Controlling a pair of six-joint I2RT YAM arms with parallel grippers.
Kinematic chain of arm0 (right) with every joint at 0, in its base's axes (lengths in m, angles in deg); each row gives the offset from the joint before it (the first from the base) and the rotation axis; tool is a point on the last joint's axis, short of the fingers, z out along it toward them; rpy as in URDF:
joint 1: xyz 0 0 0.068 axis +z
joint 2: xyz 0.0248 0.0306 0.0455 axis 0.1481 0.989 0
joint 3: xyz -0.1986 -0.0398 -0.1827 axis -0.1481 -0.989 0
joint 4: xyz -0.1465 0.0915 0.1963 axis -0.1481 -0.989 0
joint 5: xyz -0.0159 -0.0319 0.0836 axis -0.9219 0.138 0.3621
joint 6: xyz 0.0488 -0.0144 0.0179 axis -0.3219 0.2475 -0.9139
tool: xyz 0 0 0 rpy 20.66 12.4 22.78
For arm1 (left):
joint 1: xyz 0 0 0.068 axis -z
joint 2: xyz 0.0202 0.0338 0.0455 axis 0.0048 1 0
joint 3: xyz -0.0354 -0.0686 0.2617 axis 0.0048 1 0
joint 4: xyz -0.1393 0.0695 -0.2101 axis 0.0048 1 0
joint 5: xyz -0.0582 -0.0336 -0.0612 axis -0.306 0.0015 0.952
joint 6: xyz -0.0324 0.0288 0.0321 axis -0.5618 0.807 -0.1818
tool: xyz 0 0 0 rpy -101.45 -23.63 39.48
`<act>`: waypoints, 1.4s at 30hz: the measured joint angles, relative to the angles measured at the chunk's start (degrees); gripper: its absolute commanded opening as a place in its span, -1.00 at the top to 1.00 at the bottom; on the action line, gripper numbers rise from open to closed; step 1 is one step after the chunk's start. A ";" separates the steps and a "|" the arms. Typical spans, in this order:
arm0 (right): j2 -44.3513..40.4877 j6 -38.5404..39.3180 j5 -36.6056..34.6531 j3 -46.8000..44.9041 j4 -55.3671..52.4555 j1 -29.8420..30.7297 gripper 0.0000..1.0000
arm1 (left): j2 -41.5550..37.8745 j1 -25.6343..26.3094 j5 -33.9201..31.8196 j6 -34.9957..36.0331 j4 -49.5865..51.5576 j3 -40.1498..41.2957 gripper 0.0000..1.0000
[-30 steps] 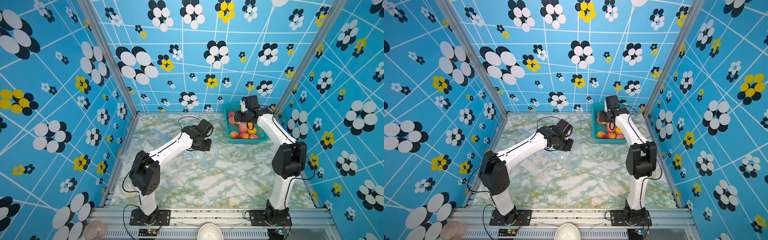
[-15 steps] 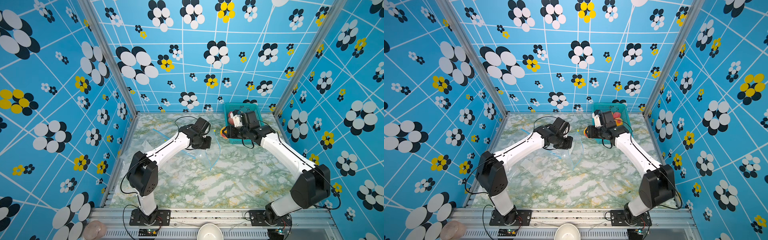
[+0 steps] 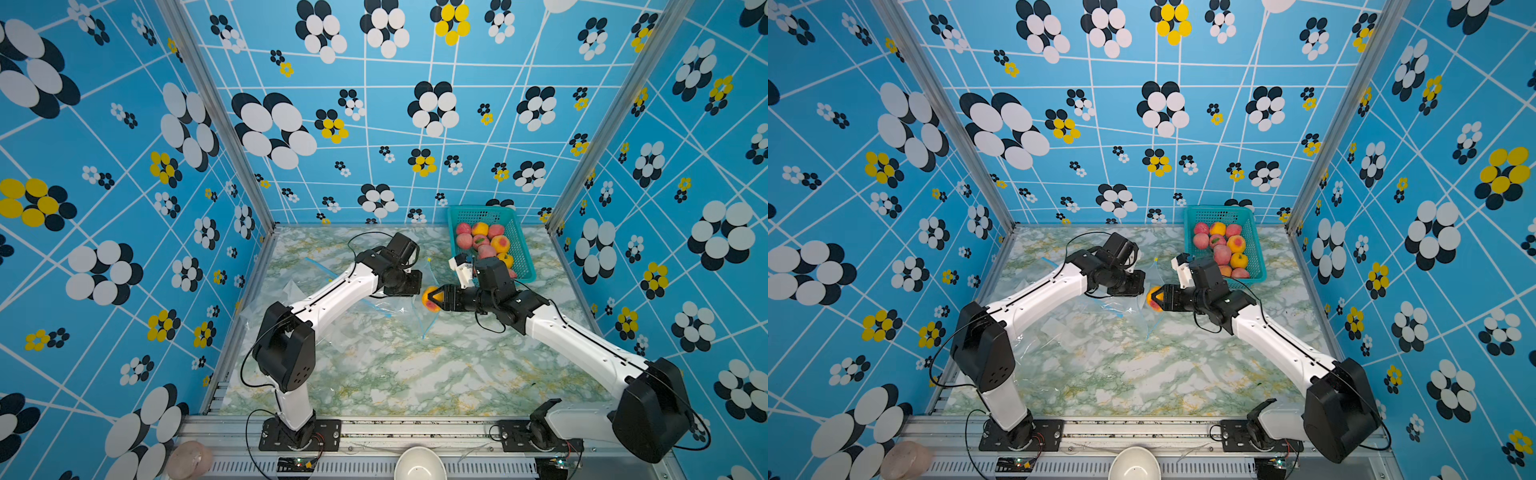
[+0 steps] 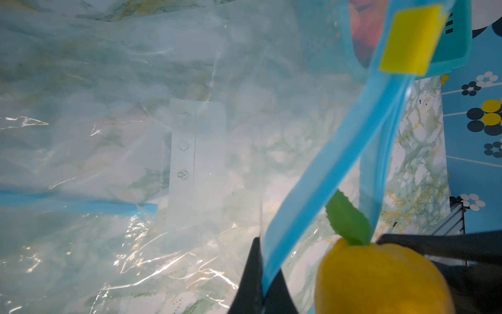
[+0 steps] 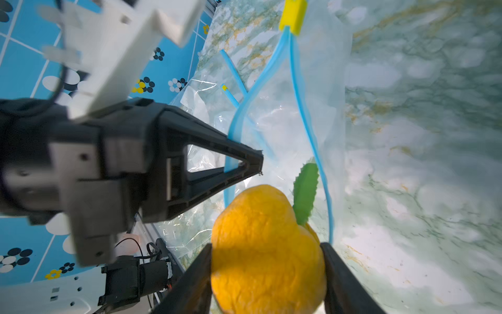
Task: Place the peach in a zip-top bag and seal the zipper
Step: Place the peach in the zipper food storage bag.
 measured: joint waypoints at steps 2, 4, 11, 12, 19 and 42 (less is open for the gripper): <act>2.78 -1.60 0.11 -0.50 2.32 0.02 -0.17 | 0.00 0.02 0.26 0.00 0.00 0.00 1.00; 5.01 -2.91 -0.22 -0.55 4.42 0.02 -0.18 | -0.11 0.02 0.44 0.00 0.00 0.00 1.00; 9.94 -5.05 -5.62 1.20 6.80 0.02 -0.26 | -3.02 0.66 0.66 0.00 0.07 0.02 1.00; 10.64 -5.16 -6.36 1.84 6.75 0.02 -0.28 | -3.52 0.85 0.70 0.00 0.07 0.02 1.00; 13.29 -5.70 -8.94 6.62 5.92 0.04 -0.43 | -5.90 1.53 2.58 -1.53 -0.50 0.39 1.00; 7.74 -3.15 -3.93 11.52 -2.40 -0.37 -0.56 | -3.58 -0.02 3.19 -3.04 -2.03 1.73 1.00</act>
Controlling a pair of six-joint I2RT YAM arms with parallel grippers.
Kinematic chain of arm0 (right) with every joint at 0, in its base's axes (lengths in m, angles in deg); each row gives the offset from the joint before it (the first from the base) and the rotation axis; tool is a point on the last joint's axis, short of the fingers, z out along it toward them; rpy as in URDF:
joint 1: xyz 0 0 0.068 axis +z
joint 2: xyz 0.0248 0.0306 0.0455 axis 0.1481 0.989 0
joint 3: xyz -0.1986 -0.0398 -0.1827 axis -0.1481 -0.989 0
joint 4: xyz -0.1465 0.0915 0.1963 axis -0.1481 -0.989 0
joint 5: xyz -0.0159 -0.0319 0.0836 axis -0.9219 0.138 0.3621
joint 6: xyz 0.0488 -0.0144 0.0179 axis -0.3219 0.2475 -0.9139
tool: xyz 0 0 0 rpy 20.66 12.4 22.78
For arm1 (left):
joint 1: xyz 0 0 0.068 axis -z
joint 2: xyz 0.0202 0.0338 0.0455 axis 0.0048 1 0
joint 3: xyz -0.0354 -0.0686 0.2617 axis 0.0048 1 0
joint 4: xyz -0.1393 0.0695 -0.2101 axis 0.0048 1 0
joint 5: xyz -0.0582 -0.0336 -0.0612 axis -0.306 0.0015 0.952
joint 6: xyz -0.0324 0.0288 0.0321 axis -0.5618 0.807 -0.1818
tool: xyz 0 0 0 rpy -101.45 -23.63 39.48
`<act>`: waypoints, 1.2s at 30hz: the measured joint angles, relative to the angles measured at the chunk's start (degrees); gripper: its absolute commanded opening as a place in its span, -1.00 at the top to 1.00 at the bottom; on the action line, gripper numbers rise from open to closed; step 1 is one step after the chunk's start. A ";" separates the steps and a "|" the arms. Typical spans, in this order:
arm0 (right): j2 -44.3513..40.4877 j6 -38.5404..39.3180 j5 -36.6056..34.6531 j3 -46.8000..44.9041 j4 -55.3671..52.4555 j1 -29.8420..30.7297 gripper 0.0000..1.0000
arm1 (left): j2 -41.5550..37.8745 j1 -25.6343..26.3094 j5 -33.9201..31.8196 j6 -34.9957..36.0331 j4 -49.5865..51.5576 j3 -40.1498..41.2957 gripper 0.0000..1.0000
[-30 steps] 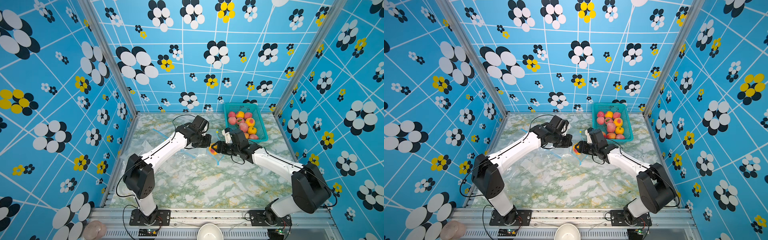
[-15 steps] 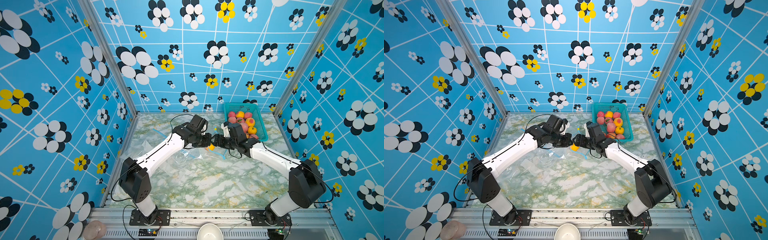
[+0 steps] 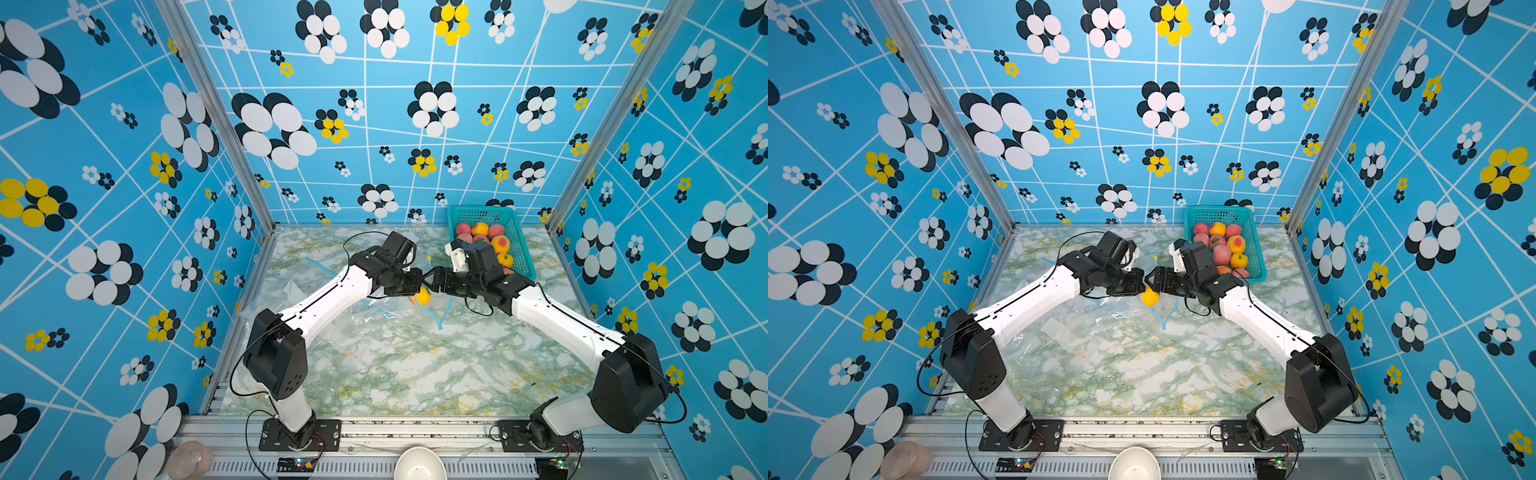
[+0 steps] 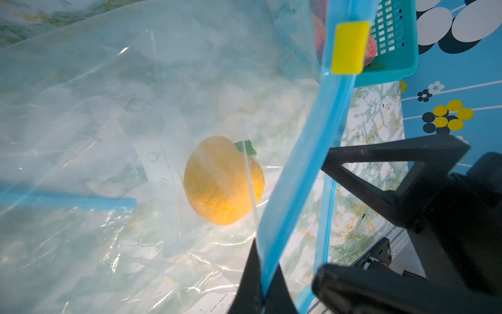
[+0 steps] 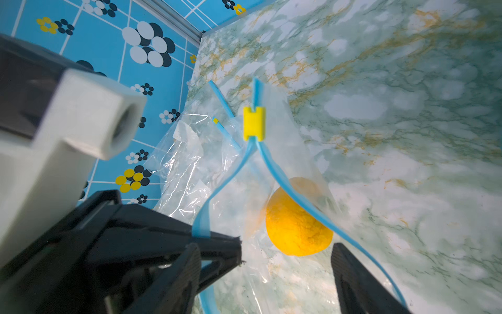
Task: Place the peach in a zip-top bag and seal the zipper
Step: Place the peach in the zipper food storage bag, then adjust the zipper food storage bag at the center of the board.
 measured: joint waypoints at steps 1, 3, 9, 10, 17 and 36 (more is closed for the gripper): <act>0.00 0.13 0.04 0.09 0.00 0.00 -0.56 | 0.09 -0.02 -0.02 0.02 -0.09 0.04 1.00; 0.07 0.26 0.31 0.09 -0.07 0.00 -0.55 | 0.09 -0.02 -0.02 0.02 -0.35 0.22 1.00; 0.07 0.31 0.44 0.09 -0.15 -1.22 -0.43 | 0.09 -0.07 -0.02 0.00 -0.81 1.44 1.00; -0.02 0.42 0.42 0.09 -0.15 -2.14 -0.39 | 0.07 -0.09 0.02 -0.24 -0.94 1.75 1.00; -0.85 4.87 -2.84 0.09 -4.15 -7.02 -0.19 | -1.36 -2.01 2.58 -2.54 -3.30 3.69 1.00; 0.09 9.44 -4.98 -4.48 -3.41 -3.32 0.89 | -3.10 -1.92 2.08 -0.31 0.98 -1.38 1.00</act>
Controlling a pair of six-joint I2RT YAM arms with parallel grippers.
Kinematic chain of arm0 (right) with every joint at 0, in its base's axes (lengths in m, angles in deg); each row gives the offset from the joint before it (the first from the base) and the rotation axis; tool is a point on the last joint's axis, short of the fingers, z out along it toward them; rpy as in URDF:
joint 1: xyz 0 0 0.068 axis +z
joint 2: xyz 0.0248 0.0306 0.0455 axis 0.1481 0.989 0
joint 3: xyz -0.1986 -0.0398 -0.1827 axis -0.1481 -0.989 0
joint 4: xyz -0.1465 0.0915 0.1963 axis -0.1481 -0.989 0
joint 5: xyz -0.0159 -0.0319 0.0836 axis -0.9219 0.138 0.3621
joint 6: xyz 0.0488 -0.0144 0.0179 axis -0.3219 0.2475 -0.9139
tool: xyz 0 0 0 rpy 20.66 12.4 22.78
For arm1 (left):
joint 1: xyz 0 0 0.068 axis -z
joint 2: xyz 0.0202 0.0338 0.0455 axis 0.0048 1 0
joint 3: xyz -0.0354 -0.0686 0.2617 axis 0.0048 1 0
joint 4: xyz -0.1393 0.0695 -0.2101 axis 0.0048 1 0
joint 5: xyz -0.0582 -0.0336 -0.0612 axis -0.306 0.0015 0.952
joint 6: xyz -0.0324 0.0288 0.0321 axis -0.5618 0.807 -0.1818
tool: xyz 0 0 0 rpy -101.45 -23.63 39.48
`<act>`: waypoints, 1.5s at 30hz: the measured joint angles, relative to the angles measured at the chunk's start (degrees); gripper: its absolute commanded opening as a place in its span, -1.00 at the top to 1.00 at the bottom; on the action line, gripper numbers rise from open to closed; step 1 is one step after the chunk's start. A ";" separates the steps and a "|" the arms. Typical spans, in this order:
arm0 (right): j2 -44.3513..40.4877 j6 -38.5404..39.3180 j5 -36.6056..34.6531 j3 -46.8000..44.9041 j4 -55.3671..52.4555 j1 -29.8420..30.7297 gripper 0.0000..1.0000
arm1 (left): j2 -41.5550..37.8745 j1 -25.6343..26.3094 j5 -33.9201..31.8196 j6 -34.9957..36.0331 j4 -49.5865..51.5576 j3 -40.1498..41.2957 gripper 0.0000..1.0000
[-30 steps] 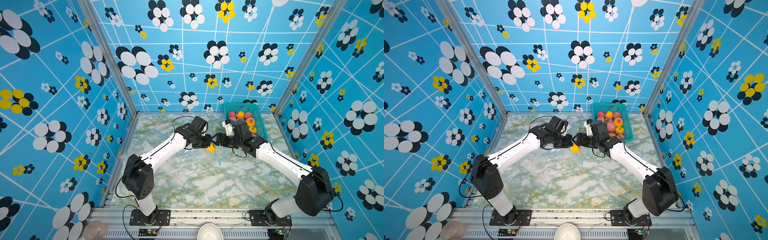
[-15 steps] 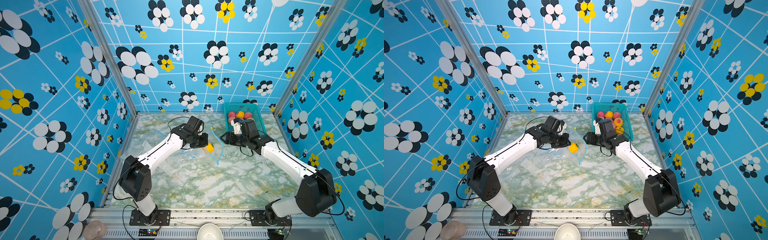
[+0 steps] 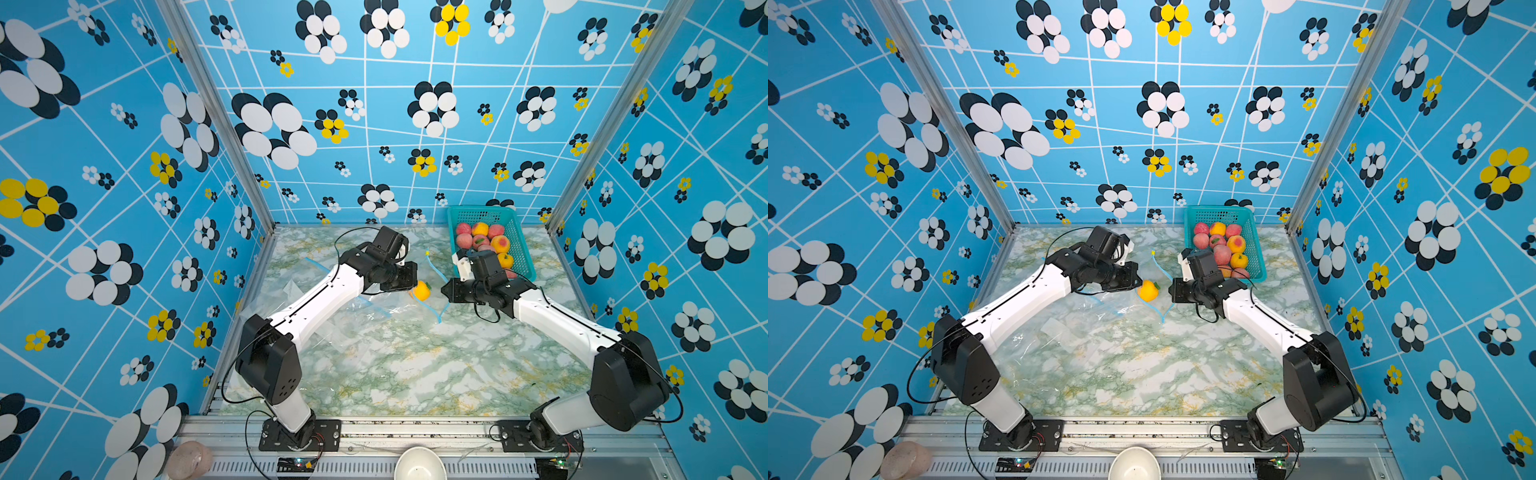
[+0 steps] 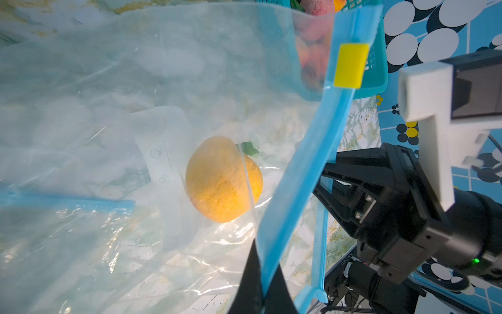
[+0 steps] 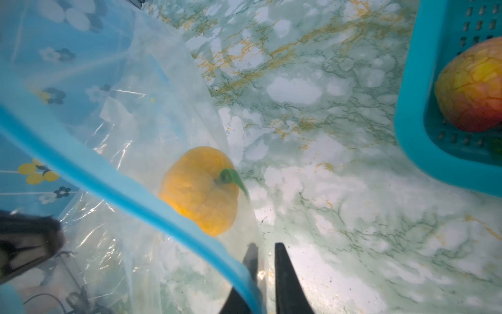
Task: Place the peach in a zip-top bag and seal the zipper
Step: Adjust the zipper food storage bag at the center of the board.
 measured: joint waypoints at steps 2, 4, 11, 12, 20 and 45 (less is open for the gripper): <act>-0.13 -0.07 -0.13 2.84 -1.62 0.00 1.00 | -0.50 0.15 -1.20 1.51 2.16 -2.23 1.00; -0.90 0.24 -0.20 6.40 -3.39 0.00 1.00 | -1.14 0.20 -2.23 2.73 3.98 -4.48 1.00; -5.88 1.51 0.50 18.49 -7.28 0.00 1.00 | -3.54 -0.70 -5.81 6.69 8.94 -12.83 1.00; -5.86 1.66 0.52 19.78 -8.09 0.00 1.00 | -3.78 -1.01 -6.19 7.02 9.77 -13.73 1.00; -5.40 1.38 2.27 22.01 -12.35 0.00 1.00 | -5.44 -1.90 -9.86 8.59 15.63 -16.79 1.00; 13.18 -5.03 8.96 12.94 -6.51 -0.50 0.60 | -3.48 4.74 -12.61 5.66 12.37 -7.74 1.00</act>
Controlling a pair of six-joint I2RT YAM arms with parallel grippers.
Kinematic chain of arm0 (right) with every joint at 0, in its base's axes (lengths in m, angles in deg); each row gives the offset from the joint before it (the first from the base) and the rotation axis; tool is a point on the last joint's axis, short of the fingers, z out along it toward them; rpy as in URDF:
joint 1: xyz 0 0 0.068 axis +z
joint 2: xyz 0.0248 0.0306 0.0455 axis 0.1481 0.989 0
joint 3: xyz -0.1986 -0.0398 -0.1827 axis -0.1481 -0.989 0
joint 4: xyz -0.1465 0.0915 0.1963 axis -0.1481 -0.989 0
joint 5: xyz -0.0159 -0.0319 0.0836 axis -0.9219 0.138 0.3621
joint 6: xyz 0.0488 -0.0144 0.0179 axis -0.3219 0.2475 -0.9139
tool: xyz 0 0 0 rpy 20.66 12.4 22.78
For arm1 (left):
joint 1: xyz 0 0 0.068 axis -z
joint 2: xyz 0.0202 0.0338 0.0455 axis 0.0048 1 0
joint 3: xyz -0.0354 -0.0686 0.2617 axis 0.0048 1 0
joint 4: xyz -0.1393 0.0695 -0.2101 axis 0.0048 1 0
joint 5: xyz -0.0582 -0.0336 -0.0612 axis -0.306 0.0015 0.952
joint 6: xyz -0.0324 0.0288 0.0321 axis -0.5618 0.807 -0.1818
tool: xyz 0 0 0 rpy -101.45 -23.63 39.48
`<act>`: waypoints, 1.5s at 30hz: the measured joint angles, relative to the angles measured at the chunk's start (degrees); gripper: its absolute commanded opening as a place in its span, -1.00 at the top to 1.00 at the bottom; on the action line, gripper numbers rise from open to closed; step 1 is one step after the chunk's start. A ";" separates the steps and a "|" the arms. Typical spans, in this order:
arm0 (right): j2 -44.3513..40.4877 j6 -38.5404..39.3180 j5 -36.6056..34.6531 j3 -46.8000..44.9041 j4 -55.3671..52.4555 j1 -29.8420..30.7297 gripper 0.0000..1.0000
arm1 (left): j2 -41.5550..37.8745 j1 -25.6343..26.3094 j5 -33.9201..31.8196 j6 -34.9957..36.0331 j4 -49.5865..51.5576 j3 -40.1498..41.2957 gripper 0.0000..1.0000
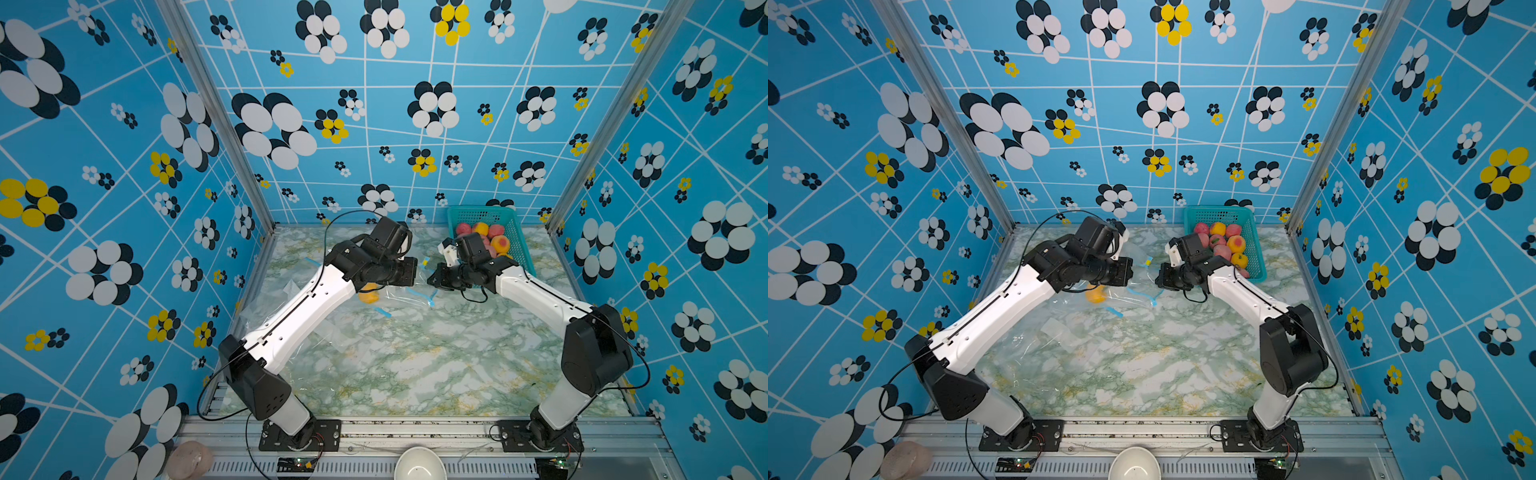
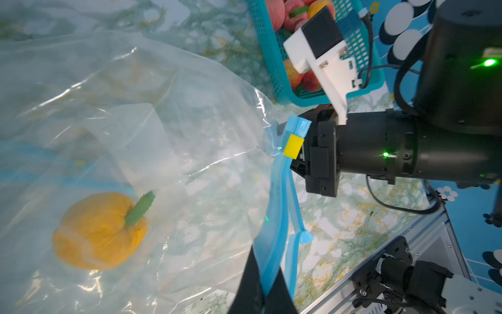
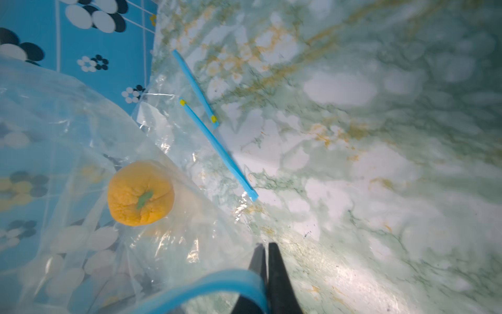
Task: Place the peach in a zip-top bag and seal the zipper
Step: Adjust the zipper food storage bag at the center of the board, then pick up the peach from the basket.
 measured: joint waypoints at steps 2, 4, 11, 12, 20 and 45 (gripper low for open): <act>0.11 -0.59 -0.13 -2.08 -0.31 -1.07 0.38 | 2.40 -0.15 0.13 -0.70 -0.70 2.38 1.00; -0.15 -1.01 -0.15 -2.29 -0.07 -2.12 0.12 | 4.07 -0.26 0.42 -1.27 -1.88 3.32 1.00; -5.77 -0.44 2.93 -2.27 0.74 -6.43 -0.33 | 7.04 -1.07 1.29 -2.84 -6.47 3.76 1.00; -6.75 -0.50 3.37 -2.27 1.16 -7.61 -0.41 | 7.54 -1.18 1.51 -3.19 -6.93 3.76 1.00; -5.55 4.17 -3.96 6.64 -1.70 -15.41 -0.53 | 10.32 -1.31 3.32 -3.65 -8.59 3.76 1.00; 30.58 18.32 -19.87 35.74 -19.34 -16.31 -0.42 | 10.62 -1.25 4.28 -3.61 -8.48 3.76 1.00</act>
